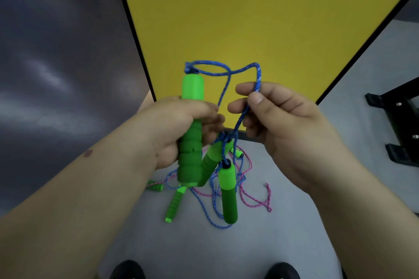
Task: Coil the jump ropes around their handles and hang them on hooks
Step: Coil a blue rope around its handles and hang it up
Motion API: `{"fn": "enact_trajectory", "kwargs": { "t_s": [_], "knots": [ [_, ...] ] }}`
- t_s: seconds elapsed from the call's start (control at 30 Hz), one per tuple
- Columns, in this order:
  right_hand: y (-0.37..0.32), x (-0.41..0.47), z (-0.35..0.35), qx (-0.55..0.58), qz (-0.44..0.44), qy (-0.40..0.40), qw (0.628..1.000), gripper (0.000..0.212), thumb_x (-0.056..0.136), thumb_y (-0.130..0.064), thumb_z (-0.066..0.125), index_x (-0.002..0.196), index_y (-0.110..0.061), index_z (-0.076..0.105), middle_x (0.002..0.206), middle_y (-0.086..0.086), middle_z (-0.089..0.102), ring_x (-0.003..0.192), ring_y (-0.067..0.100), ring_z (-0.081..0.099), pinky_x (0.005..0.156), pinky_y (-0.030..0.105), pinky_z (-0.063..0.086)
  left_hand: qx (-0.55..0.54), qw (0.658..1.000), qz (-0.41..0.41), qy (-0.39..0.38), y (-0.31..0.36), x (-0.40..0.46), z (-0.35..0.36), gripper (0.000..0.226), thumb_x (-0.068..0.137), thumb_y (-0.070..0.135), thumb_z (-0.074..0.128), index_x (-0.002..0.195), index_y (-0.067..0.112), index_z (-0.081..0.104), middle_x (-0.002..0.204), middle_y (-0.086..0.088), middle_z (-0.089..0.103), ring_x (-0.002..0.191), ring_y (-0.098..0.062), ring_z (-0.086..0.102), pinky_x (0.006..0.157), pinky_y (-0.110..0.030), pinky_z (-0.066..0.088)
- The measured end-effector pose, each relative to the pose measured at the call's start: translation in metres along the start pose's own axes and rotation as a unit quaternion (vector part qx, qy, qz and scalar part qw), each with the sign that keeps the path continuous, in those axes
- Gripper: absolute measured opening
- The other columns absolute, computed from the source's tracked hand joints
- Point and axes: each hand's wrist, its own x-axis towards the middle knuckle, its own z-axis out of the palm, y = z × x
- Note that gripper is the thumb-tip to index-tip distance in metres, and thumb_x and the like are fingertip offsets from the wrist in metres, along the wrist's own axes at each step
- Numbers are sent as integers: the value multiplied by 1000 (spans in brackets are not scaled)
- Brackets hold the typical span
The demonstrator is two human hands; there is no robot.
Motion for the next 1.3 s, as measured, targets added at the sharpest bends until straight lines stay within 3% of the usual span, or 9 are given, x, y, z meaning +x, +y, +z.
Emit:
{"fn": "enact_trajectory", "kwargs": {
  "t_s": [0.1, 0.27, 0.4, 0.57, 0.73, 0.83, 1.03, 1.2, 1.3],
  "knots": [
    [0, 1, 1, 54, 11, 15, 998, 20, 103, -16, 51, 103, -20, 71, 86, -1, 75, 71, 10, 56, 73, 28, 48, 208, 976, 60, -33, -5, -1, -5, 30, 88, -2, 72, 115, 11, 72, 111, -9, 78, 89, -15, 71, 56, -20, 57],
    [0, 3, 1, 140, 14, 1, 990, 18, 101, -15, 51, 101, -15, 69, 86, 4, 73, 70, 14, 59, 72, 26, 55, 355, 927, 114, -42, -9, -1, -4, 35, 70, 26, 94, 99, 21, 74, 82, -7, 75, 68, -15, 68, 66, -35, 58],
    [-3, 2, 1, 163, 10, -12, 986, 16, 95, -19, 55, 100, -15, 69, 86, 4, 73, 71, 14, 62, 74, 26, 57, 324, 936, 132, -34, -14, 0, 0, 24, 76, 25, 90, 87, 19, 70, 63, 2, 68, 58, -13, 65, 55, -30, 53],
    [-1, 4, -1, 125, -3, 20, 992, 20, 103, -16, 50, 101, -18, 70, 80, 0, 68, 70, 14, 58, 74, 27, 54, 283, 950, 133, 3, -14, 7, -3, 20, 76, 15, 76, 96, 17, 76, 86, -13, 78, 73, -28, 76, 80, -50, 64],
    [0, 4, 1, 131, -19, 40, 990, 25, 106, -16, 46, 99, -20, 69, 74, -2, 57, 67, 13, 52, 68, 25, 50, 152, 986, 61, 6, -15, 12, -6, 19, 92, -5, 63, 110, -2, 69, 104, -25, 74, 84, -30, 74, 68, -31, 66],
    [-5, 4, 1, 161, -31, 29, 986, 26, 107, -16, 43, 98, -20, 67, 73, -3, 56, 67, 12, 52, 69, 24, 51, 189, 979, 58, 47, -18, 17, -13, 11, 90, -5, 66, 99, 1, 69, 93, -24, 72, 77, -27, 73, 64, -31, 65],
    [-7, 2, 1, 165, -42, 0, 985, 25, 107, -16, 41, 100, -19, 65, 76, -2, 58, 70, 13, 54, 74, 26, 51, 241, 964, 69, 90, -22, 22, -17, 18, 89, 4, 68, 102, 17, 69, 110, -19, 72, 89, -29, 77, 85, -48, 65],
    [-6, 2, 2, 171, -48, -23, 984, 24, 107, -15, 41, 102, -17, 64, 81, -1, 65, 77, 15, 58, 84, 30, 52, 229, 962, 148, -7, -18, 20, -10, 39, 77, 11, 74, 113, 25, 73, 115, -5, 75, 105, -30, 72, 90, -40, 60],
    [-10, 1, 3, 193, -53, -41, 979, 23, 106, -16, 40, 101, -17, 63, 82, 0, 63, 77, 16, 57, 85, 31, 51, 250, 947, 196, -57, -19, 18, -6, 42, 78, 19, 80, 119, 23, 72, 109, -4, 79, 106, -27, 73, 96, -46, 55]
  ]
}}
